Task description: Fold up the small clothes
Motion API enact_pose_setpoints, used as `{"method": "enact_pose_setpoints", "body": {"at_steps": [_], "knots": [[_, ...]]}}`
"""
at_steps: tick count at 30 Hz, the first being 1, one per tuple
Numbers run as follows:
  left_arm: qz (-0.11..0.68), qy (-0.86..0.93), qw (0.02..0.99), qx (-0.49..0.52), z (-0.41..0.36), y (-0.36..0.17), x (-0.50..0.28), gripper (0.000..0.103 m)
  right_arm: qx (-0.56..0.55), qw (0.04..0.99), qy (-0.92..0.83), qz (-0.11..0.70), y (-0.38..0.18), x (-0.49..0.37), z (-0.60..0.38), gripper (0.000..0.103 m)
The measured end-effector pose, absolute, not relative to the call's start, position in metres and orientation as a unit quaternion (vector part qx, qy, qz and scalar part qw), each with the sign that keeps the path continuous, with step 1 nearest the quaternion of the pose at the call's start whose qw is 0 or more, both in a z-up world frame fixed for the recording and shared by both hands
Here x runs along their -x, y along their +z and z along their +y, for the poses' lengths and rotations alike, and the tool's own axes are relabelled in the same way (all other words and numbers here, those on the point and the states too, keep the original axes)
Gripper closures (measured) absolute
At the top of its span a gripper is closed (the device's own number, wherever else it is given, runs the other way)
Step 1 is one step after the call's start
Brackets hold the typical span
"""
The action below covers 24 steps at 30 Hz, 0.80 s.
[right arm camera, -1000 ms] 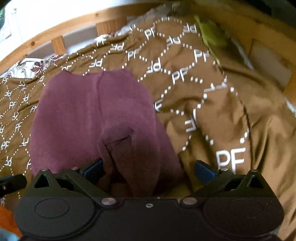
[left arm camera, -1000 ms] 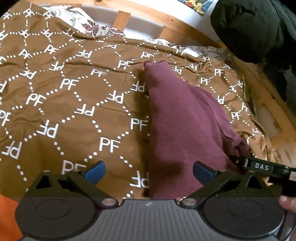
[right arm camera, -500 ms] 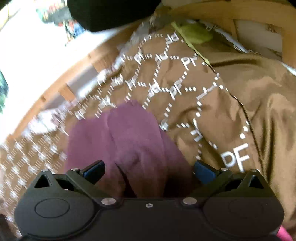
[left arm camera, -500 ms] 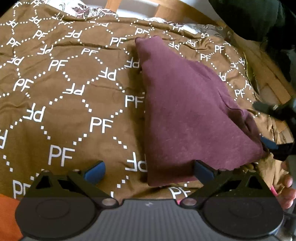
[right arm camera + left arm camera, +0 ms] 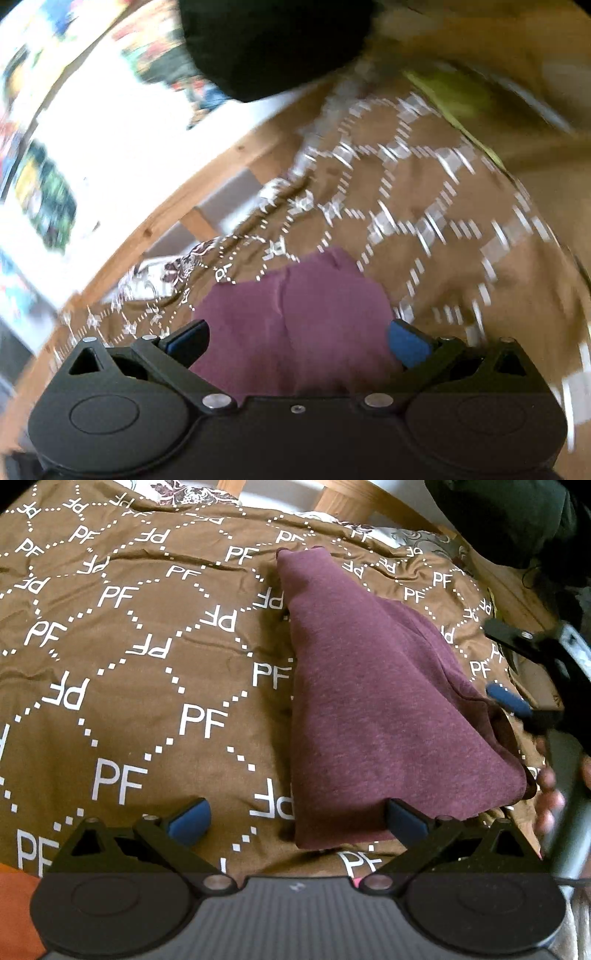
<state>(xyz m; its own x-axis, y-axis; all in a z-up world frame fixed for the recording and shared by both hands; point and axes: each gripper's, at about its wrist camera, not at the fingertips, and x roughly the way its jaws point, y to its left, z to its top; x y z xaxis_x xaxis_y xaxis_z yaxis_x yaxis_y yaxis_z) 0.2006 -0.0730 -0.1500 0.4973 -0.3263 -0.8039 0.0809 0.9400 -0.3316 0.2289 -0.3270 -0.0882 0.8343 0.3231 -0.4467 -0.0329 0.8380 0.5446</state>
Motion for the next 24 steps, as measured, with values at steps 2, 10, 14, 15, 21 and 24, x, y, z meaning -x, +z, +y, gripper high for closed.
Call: {"method": "enact_pose_setpoints", "body": {"at_steps": [2, 10, 14, 15, 21, 24], "knots": [[0.487, -0.119, 0.856, 0.126, -0.073, -0.151, -0.200, 0.000, -0.212, 0.936, 0.113, 0.258, -0.088, -0.243, -0.324, 0.000], [0.478, -0.113, 0.864, 0.109, -0.080, -0.156, -0.201, 0.000, -0.208, 0.904, 0.125, 0.353, -0.118, -0.291, -0.336, 0.000], [0.468, -0.105, 0.872, 0.095, -0.086, -0.158, -0.199, 0.000, -0.223, 0.893, 0.127, 0.371, -0.128, -0.294, -0.335, 0.000], [0.466, -0.104, 0.874, 0.092, -0.087, -0.158, -0.199, 0.000, -0.211, 0.894, 0.127, 0.375, -0.128, -0.293, -0.332, 0.000], [0.465, -0.104, 0.874, 0.094, -0.088, -0.157, -0.199, 0.000, -0.196, 0.897, 0.119, 0.377, -0.131, -0.291, -0.324, 0.000], [0.467, -0.110, 0.871, 0.105, -0.085, -0.150, -0.198, 0.001, -0.206, 0.896, 0.120, 0.375, -0.133, -0.291, -0.326, 0.000]]}}
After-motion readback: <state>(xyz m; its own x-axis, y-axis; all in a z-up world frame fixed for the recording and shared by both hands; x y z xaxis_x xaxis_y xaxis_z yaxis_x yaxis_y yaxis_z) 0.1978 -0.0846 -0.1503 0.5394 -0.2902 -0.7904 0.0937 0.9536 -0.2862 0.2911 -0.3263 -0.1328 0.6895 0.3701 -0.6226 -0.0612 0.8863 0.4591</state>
